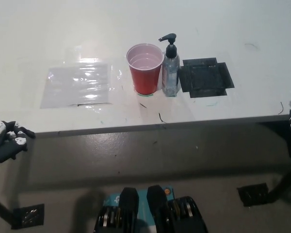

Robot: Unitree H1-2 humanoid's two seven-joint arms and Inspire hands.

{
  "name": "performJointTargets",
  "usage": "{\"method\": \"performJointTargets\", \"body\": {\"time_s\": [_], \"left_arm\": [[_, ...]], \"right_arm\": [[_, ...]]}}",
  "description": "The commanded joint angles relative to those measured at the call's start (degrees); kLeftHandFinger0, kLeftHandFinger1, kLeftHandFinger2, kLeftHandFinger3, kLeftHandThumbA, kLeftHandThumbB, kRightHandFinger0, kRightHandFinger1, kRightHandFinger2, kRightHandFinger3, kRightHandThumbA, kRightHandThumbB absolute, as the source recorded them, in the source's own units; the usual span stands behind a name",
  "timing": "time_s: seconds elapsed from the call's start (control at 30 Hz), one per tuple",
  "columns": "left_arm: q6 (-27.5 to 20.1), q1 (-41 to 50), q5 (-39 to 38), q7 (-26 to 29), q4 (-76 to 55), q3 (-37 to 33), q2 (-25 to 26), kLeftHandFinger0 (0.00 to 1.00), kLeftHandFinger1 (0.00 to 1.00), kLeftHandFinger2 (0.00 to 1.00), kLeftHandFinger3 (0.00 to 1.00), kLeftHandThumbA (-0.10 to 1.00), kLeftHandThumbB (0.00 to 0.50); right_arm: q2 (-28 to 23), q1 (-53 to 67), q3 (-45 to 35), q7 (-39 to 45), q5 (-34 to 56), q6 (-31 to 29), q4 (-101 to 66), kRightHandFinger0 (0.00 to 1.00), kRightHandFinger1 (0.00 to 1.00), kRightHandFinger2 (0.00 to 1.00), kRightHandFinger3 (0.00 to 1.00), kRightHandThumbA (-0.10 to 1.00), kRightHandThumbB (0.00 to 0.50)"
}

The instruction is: The robot uses its right hand to press the hand soap kept in the middle of the table to get liquid hand soap out

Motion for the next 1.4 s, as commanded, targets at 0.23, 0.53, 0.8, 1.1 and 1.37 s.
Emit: {"method": "performJointTargets", "body": {"time_s": [0.23, 0.53, 0.8, 1.1, 1.37], "left_arm": [[1.4, -1.3, 1.1, -1.0, -1.3, 0.2, 1.0, 0.3, 0.42, 0.63, 0.82, 0.14, 0.049], [0.5, -0.6, 1.2, -1.3, -1.2, 0.3, 1.2, 0.29, 0.4, 0.62, 0.83, 0.14, 0.048], [-0.7, -0.1, 1.3, -1.4, -0.6, 0.6, 1.0, 0.26, 0.36, 0.58, 0.78, 0.14, 0.058], [-0.5, -0.9, 1.7, -2.2, -0.6, 0.1, 1.5, 0.26, 0.35, 0.59, 0.78, 0.12, 0.053], [-0.5, -1.6, 1.5, -2.8, -0.4, 0.2, 1.4, 0.23, 0.34, 0.57, 0.77, 0.18, 0.06]], "right_arm": [[-1.6, -2.6, -3.0, -0.3, -0.2, -1.6, -3.8, 0.74, 0.81, 0.9, 1.0, 0.19, 0.193], [-4.2, -14.0, -2.2, 2.4, -0.8, -3.0, -3.6, 0.78, 0.85, 0.96, 1.0, 0.12, 0.177], [-3.7, -25.5, 2.1, 4.5, -3.4, -2.1, -3.7, 0.8, 0.87, 0.96, 1.0, 0.18, 0.188], [0.8, -34.8, 9.2, 6.7, -5.4, -5.0, 1.0, 0.93, 0.95, 0.99, 1.0, 0.26, 0.192], [5.4, -39.4, 14.9, 6.8, -10.4, -3.9, 1.9, 0.91, 0.95, 1.0, 1.0, 0.47, 0.187]]}}
